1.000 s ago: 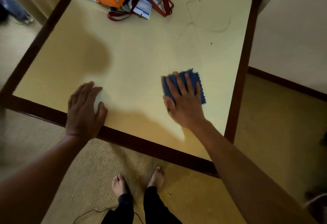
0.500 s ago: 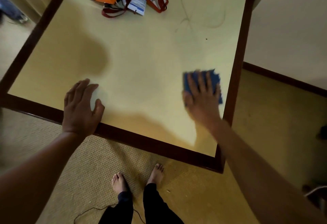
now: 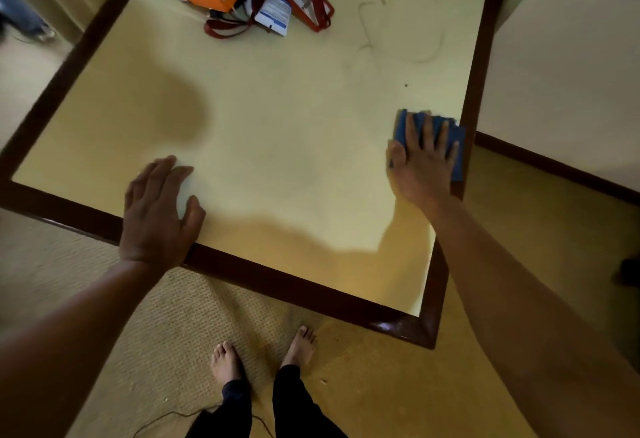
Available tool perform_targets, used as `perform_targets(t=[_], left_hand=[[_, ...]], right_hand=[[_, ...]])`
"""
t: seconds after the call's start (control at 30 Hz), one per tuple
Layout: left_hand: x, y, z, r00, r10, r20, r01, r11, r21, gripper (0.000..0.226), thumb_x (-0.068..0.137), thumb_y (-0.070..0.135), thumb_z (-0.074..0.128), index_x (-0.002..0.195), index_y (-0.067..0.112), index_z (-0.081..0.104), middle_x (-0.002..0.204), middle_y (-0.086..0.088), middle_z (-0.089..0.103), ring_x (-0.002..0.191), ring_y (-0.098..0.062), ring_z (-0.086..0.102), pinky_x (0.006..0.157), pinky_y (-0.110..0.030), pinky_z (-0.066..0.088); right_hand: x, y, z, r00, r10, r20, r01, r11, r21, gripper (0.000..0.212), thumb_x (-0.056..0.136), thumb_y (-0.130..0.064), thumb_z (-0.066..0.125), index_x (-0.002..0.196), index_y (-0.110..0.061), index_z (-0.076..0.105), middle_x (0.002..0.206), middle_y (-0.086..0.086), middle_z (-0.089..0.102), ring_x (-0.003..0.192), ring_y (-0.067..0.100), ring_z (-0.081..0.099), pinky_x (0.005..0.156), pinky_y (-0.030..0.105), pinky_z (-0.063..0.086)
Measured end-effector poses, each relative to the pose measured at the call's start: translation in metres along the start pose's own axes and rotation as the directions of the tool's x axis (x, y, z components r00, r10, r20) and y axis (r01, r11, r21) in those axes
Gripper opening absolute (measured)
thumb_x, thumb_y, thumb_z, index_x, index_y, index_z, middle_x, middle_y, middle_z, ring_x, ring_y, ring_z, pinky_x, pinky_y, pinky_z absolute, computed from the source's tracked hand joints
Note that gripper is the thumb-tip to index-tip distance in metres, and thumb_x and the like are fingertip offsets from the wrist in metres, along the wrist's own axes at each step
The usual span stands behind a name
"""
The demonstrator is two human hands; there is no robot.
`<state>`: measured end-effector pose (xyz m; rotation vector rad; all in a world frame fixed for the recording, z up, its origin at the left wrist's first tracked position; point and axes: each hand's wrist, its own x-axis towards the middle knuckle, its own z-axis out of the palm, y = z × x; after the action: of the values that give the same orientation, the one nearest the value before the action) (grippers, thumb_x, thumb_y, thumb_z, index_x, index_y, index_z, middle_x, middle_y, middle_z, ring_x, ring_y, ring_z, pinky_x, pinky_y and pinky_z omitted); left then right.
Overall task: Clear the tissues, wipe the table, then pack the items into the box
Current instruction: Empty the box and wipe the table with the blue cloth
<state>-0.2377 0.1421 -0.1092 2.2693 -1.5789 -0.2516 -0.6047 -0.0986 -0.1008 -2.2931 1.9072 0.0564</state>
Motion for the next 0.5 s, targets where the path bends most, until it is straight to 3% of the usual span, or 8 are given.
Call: perform_targets(t=[0.1,0.13,0.2,0.27,0.3,0.4,0.5], left_hand=[[0.001,-0.001,-0.001,1.0,0.011,0.009,-0.011,1.0,0.009,0.056,0.094,0.04,0.045,0.143,0.012,0.052,0.157,-0.012,0.042,0.149,-0.03,0.032,0.12,-0.049,0.026],[0.0,-0.001,-0.001,1.0,0.015,0.011,-0.015,1.0,0.017,0.056,0.095,0.04,0.045,0.143,0.012,0.052,0.157,-0.013,0.042,0.149,-0.03,0.032,0.12,-0.05,0.026],[0.0,-0.001,-0.001,1.0,0.025,0.007,-0.025,0.999,0.03,0.056,0.096,0.041,0.044,0.143,0.011,0.052,0.158,-0.014,0.042,0.149,-0.032,0.033,0.121,-0.052,0.027],[0.001,-0.003,0.0,0.999,0.039,0.004,-0.039,0.999,0.024,0.057,0.096,0.042,0.045,0.143,0.011,0.052,0.158,-0.014,0.042,0.149,-0.033,0.034,0.12,-0.054,0.029],[0.0,-0.003,0.0,0.999,0.043,0.001,-0.043,0.999,0.018,0.057,0.095,0.043,0.046,0.143,0.012,0.052,0.158,-0.014,0.042,0.149,-0.033,0.034,0.12,-0.054,0.029],[-0.003,-0.008,0.001,0.998,0.055,-0.033,-0.055,0.998,0.013,0.057,0.095,0.043,0.05,0.143,0.012,0.053,0.158,-0.013,0.043,0.15,-0.033,0.034,0.121,-0.054,0.03],[-0.003,-0.011,0.004,0.993,0.094,-0.074,-0.094,0.996,0.008,0.057,0.096,0.041,0.051,0.144,0.01,0.056,0.158,-0.014,0.044,0.15,-0.032,0.035,0.121,-0.054,0.03]], right_hand=[[-0.028,-0.073,0.011,0.966,-0.258,-0.026,0.257,0.965,-0.047,0.064,0.107,-0.055,0.015,0.164,-0.027,0.012,0.172,0.007,0.01,0.157,0.04,0.004,0.123,0.065,0.008],[-0.053,-0.093,0.015,0.919,-0.394,0.017,0.394,0.917,-0.064,0.064,0.107,-0.054,0.017,0.164,-0.027,0.014,0.172,0.006,0.01,0.157,0.039,0.002,0.123,0.065,0.009],[-0.105,-0.103,0.019,0.759,-0.639,0.126,0.649,0.76,-0.05,0.062,0.108,-0.053,0.021,0.164,-0.029,0.01,0.173,0.001,0.004,0.158,0.034,-0.004,0.125,0.06,0.005],[-0.112,-0.084,0.016,0.657,-0.731,0.183,0.749,0.661,-0.048,0.061,0.109,-0.053,0.023,0.164,-0.033,0.007,0.173,-0.003,0.001,0.159,0.029,-0.005,0.126,0.057,0.003],[-0.094,-0.074,0.015,0.684,-0.711,0.163,0.726,0.684,-0.066,0.06,0.109,-0.054,0.02,0.164,-0.034,0.008,0.172,-0.003,0.004,0.159,0.029,-0.002,0.126,0.058,0.007],[-0.008,-0.078,0.008,0.866,-0.489,0.103,0.498,0.862,-0.093,0.064,0.106,-0.057,0.01,0.164,-0.032,0.013,0.172,0.001,0.012,0.158,0.033,0.005,0.121,0.062,0.016],[0.048,-0.127,0.007,0.935,-0.355,0.017,0.355,0.932,-0.066,0.065,0.104,-0.054,0.015,0.164,-0.029,0.014,0.171,0.005,0.012,0.157,0.037,0.006,0.121,0.065,0.012]])
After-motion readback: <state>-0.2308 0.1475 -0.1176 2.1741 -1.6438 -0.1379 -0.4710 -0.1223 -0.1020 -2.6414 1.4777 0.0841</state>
